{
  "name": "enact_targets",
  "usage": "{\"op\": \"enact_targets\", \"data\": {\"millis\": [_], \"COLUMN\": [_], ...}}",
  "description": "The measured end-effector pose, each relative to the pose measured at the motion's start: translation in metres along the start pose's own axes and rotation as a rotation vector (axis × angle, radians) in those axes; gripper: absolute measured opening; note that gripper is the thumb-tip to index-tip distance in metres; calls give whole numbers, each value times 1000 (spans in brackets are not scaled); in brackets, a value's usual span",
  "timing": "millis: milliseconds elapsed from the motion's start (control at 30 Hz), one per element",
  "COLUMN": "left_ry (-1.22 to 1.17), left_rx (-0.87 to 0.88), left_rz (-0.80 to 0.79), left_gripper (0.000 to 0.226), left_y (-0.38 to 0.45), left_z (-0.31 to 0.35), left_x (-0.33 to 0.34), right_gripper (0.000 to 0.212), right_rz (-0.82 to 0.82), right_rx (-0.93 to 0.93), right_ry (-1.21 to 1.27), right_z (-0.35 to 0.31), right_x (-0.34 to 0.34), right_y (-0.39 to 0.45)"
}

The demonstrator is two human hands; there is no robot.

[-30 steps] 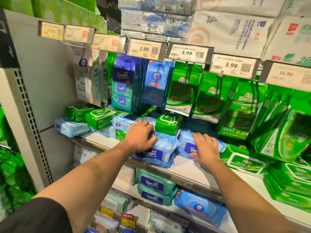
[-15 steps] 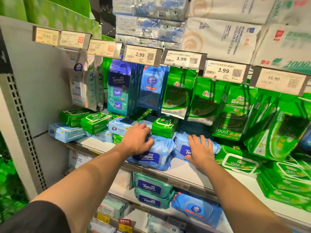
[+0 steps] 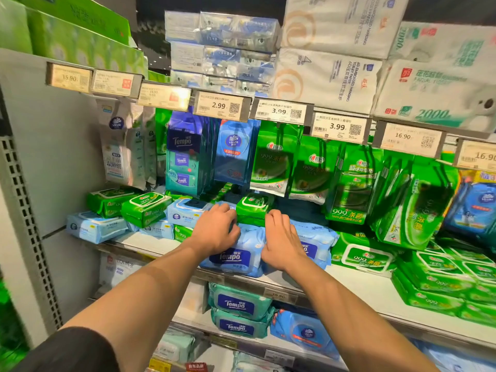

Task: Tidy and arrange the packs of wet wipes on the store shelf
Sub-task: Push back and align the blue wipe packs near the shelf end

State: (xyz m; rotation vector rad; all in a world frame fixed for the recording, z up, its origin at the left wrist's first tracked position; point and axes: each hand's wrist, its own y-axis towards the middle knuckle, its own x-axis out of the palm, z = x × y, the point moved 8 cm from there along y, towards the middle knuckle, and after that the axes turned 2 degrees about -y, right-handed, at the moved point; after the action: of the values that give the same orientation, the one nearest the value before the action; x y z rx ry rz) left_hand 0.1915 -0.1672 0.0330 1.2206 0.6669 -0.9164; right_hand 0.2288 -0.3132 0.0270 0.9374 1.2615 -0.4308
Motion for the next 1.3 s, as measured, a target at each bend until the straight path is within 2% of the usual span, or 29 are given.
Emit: {"op": "enact_targets", "data": {"millis": [100, 167, 233, 367, 433, 500, 1067, 1300], "left_ry": [-3, 14, 24, 21, 28, 36, 11, -13], "left_rx": [2, -5, -15, -17, -14, -28, -48, -60], "left_rz": [14, 8, 8, -13, -15, -15, 50, 64], "left_gripper": [32, 31, 25, 25, 26, 23, 17, 15], "left_y": [0, -1, -1, -3, -5, -7, -24, -27], "left_z": [-4, -8, -12, -17, -20, -25, -43, -43], "left_x": [-6, -9, -10, -10, -11, -13, -24, -30], "right_gripper": [38, 36, 51, 102, 114, 118, 115, 88], "right_rz": [68, 95, 16, -290, -309, -290, -196, -109], "right_rx": [32, 5, -58, -92, -78, -66, 23, -42], "right_ry": [44, 67, 91, 52, -12, -61, 14, -5], "right_z": [-6, -13, -26, -44, -47, -47, -48, -53], "right_x": [-9, -12, -2, 34, 41, 42, 43, 34], "right_y": [1, 1, 3, 2, 3, 5, -8, -12]}}
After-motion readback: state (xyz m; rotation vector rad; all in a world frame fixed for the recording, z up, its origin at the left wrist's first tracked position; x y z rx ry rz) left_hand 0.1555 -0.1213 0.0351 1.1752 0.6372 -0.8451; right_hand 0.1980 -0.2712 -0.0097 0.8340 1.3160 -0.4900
